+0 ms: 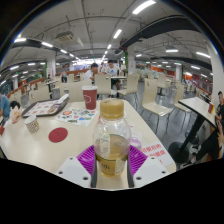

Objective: Pour water

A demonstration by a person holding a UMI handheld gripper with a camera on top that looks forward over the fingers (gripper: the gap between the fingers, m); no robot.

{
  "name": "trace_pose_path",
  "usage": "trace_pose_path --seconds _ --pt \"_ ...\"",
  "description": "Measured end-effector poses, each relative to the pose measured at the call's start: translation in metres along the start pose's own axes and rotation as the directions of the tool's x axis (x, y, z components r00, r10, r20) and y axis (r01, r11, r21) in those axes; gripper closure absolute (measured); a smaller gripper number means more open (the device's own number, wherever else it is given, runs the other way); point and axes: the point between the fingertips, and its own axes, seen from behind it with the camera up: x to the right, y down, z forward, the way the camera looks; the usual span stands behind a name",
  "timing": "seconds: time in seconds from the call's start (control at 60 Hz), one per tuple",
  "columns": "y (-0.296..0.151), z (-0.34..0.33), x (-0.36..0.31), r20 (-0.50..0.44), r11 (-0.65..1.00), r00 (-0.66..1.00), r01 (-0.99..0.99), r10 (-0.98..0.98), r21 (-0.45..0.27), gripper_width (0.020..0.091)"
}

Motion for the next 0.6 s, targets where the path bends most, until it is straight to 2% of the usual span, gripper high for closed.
trace_pose_path --seconds 0.2,0.383,0.483,0.6 --pt "-0.013 -0.003 -0.006 -0.082 0.998 0.995 0.06 -0.06 -0.002 0.0692" --pt "-0.083 -0.008 -0.029 -0.205 0.957 0.94 0.287 -0.273 0.042 0.0695" --pt "-0.132 -0.012 -0.057 -0.298 0.877 0.842 0.48 -0.45 0.034 0.0692" --pt "-0.188 -0.005 -0.111 -0.419 0.671 0.604 0.741 -0.678 -0.018 0.0691"
